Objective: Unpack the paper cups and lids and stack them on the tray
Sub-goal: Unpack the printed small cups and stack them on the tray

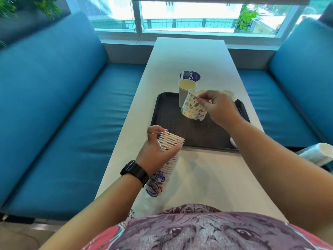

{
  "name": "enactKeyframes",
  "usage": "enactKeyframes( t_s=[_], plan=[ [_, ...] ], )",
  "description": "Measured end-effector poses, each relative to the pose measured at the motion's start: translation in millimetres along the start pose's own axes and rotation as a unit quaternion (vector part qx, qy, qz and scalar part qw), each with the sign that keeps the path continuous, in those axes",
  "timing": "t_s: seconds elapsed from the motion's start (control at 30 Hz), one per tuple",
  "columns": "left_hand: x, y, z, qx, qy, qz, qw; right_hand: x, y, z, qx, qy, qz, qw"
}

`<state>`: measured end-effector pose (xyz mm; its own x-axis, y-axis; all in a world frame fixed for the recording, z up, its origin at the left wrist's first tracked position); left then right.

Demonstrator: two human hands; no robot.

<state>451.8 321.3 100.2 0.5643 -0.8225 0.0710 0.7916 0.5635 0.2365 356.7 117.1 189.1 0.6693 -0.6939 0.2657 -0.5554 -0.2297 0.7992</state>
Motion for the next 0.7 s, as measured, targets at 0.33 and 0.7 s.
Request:
enactKeyframes(
  t_s=[0.33, 0.7],
  plan=[
    [28.8, -4.1, -2.5, -0.019, 0.005, 0.005, 1.000, 66.7, 21.6, 31.4, -0.203, 0.044, 0.090, 0.974],
    [44.0, -4.9, -9.6, -0.009, 0.008, 0.001, 1.000, 56.3, -34.5, 58.2, -0.223, 0.031, -0.018, 0.974]
  ],
)
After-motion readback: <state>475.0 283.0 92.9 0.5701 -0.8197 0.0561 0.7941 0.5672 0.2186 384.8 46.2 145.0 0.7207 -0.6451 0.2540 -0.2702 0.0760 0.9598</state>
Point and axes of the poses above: each hand's wrist, its own x-axis towards the middle knuckle, its own y-axis out of the back of the hand, z = x × y, the point moved 9 cm from there along x, towards the middle knuckle, and after that the axes turned 13 degrees about -x, right-handed, at the moved point
